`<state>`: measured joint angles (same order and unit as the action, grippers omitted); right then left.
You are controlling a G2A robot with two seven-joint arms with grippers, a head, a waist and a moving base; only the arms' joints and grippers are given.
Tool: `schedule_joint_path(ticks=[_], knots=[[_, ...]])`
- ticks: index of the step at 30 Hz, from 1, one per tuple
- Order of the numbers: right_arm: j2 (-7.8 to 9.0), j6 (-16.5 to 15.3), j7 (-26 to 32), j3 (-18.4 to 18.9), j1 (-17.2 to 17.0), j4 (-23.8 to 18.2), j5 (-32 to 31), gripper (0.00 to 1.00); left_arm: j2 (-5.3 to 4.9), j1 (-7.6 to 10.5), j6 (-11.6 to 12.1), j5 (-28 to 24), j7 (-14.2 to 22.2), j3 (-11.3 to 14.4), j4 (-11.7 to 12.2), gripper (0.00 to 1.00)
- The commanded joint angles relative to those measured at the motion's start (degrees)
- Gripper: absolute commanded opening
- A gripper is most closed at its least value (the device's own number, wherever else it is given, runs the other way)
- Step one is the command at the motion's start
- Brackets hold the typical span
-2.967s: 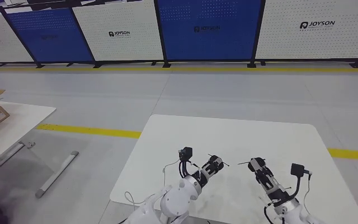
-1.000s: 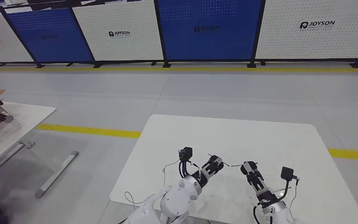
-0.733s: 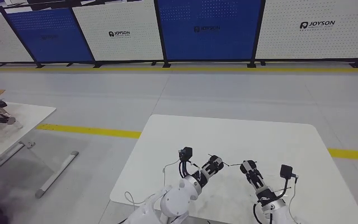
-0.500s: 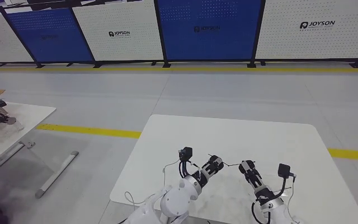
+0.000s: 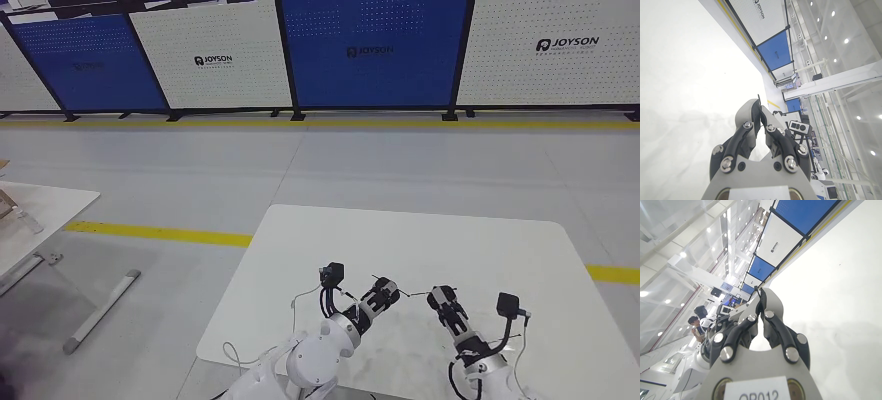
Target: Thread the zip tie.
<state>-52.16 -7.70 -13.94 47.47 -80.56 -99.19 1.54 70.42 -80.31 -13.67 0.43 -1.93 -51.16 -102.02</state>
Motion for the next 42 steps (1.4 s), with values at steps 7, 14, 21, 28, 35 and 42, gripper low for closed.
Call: schedule_joint_path(ticks=[7,14,21,28,35,42], knots=[[-0.98,0.5,1.3,1.4,-0.7,-0.1,-0.7,0.00,0.00,0.00,0.0,0.0,0.0,0.0,0.0,0.00],[-1.55,1.2,2.3,3.1,-2.2,-1.1,-2.2,0.00,0.00,0.00,0.0,0.0,0.0,0.0,0.0,0.00],[-2.53,2.7,3.7,3.8,-2.2,-0.5,-2.8,0.00,0.00,0.00,0.0,0.0,0.0,0.0,0.0,0.00],[-3.18,-0.1,3.7,5.4,-3.7,-0.4,-2.4,0.00,0.00,0.00,0.0,0.0,0.0,0.0,0.0,0.00],[-3.66,0.2,5.0,7.1,-4.7,-1.0,-3.3,0.00,0.00,0.00,0.0,0.0,0.0,0.0,0.0,0.00],[-4.35,1.5,6.4,7.8,-5.0,-1.1,-4.1,0.00,0.00,0.00,0.0,0.0,0.0,0.0,0.0,0.00]])
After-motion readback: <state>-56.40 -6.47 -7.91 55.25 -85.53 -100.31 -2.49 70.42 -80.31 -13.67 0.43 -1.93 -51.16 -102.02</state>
